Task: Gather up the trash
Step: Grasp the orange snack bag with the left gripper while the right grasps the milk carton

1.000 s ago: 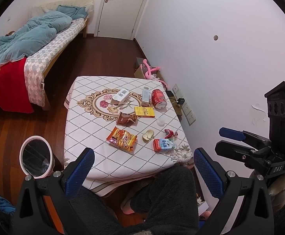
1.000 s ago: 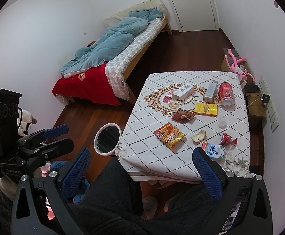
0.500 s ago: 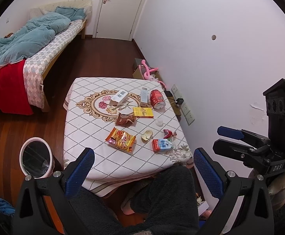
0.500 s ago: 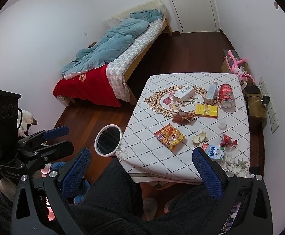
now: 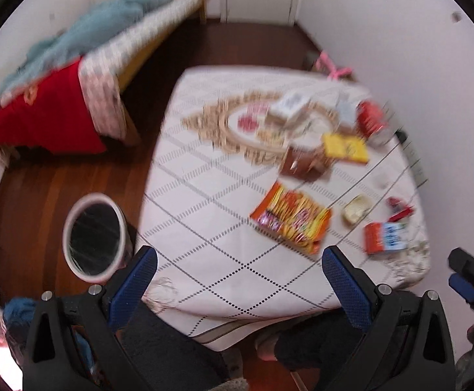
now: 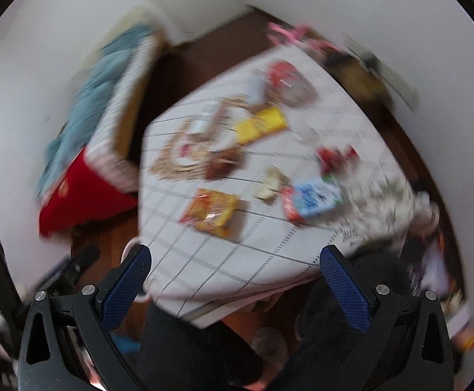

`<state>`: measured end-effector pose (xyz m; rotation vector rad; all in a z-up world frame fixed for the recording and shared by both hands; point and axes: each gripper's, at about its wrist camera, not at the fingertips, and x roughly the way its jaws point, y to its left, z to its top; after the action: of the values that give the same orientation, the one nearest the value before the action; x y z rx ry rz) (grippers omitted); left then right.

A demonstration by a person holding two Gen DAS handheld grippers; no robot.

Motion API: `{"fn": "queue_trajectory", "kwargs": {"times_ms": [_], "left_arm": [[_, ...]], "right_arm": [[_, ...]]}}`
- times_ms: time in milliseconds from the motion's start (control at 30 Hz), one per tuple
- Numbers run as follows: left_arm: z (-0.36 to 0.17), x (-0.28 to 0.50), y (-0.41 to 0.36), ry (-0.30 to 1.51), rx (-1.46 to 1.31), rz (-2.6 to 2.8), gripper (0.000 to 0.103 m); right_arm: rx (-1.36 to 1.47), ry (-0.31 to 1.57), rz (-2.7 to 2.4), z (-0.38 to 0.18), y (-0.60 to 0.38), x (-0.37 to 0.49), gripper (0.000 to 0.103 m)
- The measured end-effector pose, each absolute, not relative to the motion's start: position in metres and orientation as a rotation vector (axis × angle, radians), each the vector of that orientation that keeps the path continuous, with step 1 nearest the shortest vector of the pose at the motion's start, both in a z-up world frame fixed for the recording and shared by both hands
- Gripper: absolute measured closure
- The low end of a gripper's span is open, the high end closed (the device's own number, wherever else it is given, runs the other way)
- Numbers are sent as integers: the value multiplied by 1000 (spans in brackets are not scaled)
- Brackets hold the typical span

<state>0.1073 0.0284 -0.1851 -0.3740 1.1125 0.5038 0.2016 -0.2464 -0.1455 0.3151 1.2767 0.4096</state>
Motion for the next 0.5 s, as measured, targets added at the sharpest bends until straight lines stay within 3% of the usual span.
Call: {"fn": "queue_trajectory", "kwargs": {"times_ms": [367,433,500], "left_arm": [[-289,182,55,1243,-651,416,4],[-298,194,57,1253,-660,406,10],[-305,204,57,1267,-649,408,25]], "right_arm": [[474,1338,92,-261,-256,265,0],[470,1347,74,-271,-252,272,0],[434,1353,65,-278,-245,278,0]]}}
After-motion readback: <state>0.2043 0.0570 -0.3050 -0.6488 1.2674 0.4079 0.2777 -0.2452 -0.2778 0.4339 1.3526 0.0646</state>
